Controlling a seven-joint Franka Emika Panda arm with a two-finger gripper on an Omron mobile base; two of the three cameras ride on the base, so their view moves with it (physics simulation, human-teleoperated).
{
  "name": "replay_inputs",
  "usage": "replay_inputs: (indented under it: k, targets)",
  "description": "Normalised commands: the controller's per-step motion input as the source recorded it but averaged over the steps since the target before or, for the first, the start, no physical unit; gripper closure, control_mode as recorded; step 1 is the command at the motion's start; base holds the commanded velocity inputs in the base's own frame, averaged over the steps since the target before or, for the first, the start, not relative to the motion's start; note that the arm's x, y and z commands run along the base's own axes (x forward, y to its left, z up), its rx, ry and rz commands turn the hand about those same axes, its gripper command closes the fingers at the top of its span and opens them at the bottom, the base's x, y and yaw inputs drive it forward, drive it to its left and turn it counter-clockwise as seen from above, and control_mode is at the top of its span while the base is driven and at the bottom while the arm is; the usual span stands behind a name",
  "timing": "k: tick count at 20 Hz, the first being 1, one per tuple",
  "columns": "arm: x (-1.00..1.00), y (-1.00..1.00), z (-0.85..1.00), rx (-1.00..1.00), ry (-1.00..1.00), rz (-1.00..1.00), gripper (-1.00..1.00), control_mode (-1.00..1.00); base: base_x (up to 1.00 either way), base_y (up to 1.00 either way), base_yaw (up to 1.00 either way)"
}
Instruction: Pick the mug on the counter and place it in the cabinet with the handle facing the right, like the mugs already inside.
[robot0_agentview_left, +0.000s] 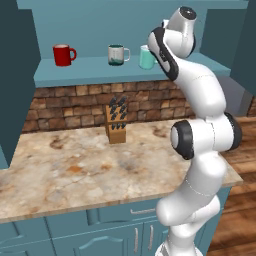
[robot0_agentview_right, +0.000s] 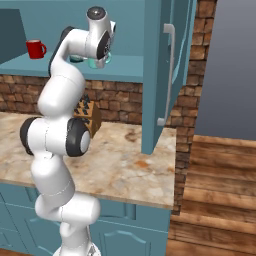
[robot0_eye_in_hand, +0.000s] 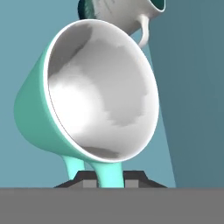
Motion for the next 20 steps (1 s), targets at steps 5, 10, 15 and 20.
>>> replay_inputs:
  k: [5, 10, 15, 20]
  targets:
    - [0.14, 0.0, 0.0, -0.03, 0.0, 0.0, 1.0, -1.0, 0.0, 0.0, 0.0]
    - [0.16, 0.0, -0.06, -0.02, 0.0, 0.0, 1.0, -1.0, 0.0, 0.0, 0.0]
    - [0.08, 0.01, -0.17, 0.0, 0.0, 0.0, -1.0, -1.0, 0.0, 0.0, 0.0]
    - [0.0, 0.0, -0.02, 0.0, 0.0, 0.01, -1.0, -1.0, 0.0, 0.0, 0.0]
